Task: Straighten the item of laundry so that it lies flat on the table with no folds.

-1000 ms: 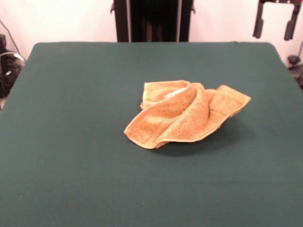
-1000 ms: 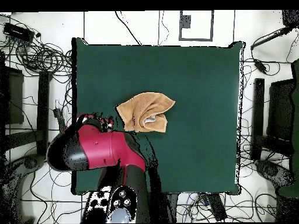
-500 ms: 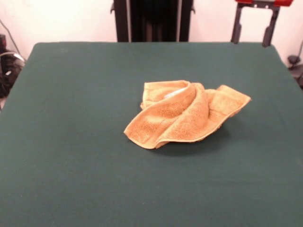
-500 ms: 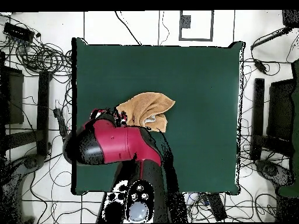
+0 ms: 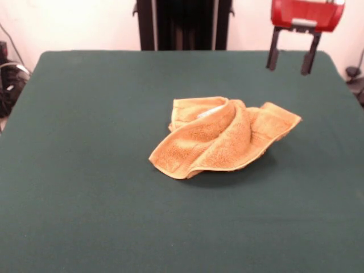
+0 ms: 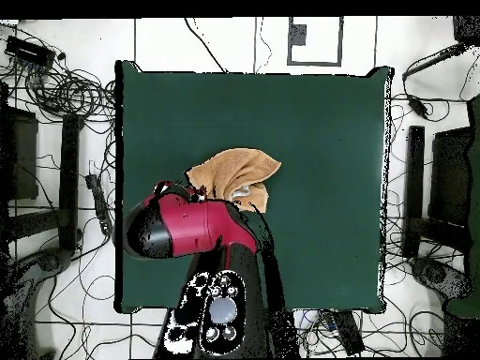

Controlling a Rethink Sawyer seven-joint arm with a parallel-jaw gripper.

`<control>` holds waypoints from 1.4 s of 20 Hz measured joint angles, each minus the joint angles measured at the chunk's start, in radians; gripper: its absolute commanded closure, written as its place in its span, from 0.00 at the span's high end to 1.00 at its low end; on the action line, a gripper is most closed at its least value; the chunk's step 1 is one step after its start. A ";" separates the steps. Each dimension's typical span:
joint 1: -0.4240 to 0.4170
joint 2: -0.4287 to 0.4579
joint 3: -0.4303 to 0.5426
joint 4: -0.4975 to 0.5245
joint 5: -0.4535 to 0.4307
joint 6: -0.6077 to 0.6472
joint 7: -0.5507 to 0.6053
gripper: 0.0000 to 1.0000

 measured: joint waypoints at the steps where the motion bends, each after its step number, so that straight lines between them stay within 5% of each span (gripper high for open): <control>1: 0.001 0.006 0.000 -0.001 0.000 0.000 0.000 1.00; 28: 0.069 0.157 0.000 -0.064 0.001 -0.004 0.000 1.00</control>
